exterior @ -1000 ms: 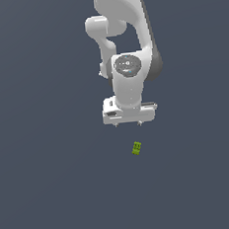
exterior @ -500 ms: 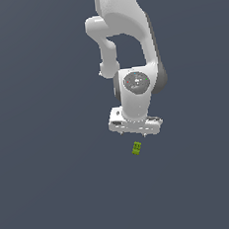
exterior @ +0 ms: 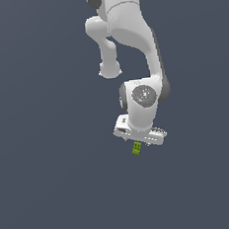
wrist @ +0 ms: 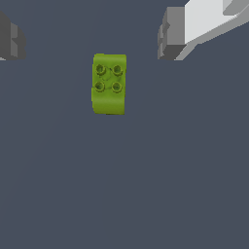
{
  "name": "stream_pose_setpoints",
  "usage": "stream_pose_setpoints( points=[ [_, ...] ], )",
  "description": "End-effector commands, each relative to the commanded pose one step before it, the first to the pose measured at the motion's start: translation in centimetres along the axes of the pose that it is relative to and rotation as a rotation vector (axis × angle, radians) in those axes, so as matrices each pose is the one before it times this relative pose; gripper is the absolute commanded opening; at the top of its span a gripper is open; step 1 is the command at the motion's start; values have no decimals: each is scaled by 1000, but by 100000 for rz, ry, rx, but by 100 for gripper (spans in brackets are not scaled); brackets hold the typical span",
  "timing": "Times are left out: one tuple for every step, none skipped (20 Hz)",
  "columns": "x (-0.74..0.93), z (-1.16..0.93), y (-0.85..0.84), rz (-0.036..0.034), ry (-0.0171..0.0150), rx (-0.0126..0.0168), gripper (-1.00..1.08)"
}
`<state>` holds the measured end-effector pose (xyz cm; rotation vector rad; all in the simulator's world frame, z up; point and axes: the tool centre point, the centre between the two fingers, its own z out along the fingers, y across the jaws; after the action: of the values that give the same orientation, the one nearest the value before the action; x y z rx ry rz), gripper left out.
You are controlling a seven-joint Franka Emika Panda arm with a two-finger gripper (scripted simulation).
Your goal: Pick up the object and move it to a goal position.
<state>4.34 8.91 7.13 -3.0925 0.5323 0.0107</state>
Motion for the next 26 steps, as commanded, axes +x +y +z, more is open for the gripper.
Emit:
stream_pose_setpoints(
  points=[
    [206, 497, -297, 2066, 465, -124, 100],
    [37, 137, -81, 497, 97, -38, 100],
    [29, 107, -62, 388, 76, -29, 100],
    [21, 76, -43, 279, 55, -21, 100],
    [12, 46, -27, 165, 33, -12, 100],
    [8, 14, -2, 68, 13, -5, 100],
    [-68, -50, 31, -418, -146, -2, 100],
    [-1, 37, -2, 0, 0, 0, 100],
    [-3, 111, -5, 0, 0, 0, 100],
    [-6, 184, -8, 0, 0, 0, 100],
    [11, 244, 27, 65, 22, 1, 100],
    [-12, 329, -13, 0, 0, 0, 100],
    [-16, 401, -16, 0, 0, 0, 100],
    [0, 458, 21, 65, 22, 1, 100],
    [-4, 526, 19, 65, 22, 1, 100],
    [-29, 599, -21, 0, 0, 0, 100],
    [3, 537, 34, 93, 31, 1, 100],
    [-20, 475, -18, 0, 0, 0, 100],
    [9, 383, 20, 65, 22, 1, 100],
    [-2, 316, -18, 0, 0, 0, 100],
    [9, 236, -19, 0, 0, 0, 100],
    [41, 143, 17, 65, 23, 1, 100],
    [30, 79, -22, 0, 0, 0, 100],
    [34, 11, -19, 0, 0, 0, 100],
    [14, -9, -7, 0, 0, 0, 100],
    [0, 0, 0, 0, 0, 0, -100]
  ],
)
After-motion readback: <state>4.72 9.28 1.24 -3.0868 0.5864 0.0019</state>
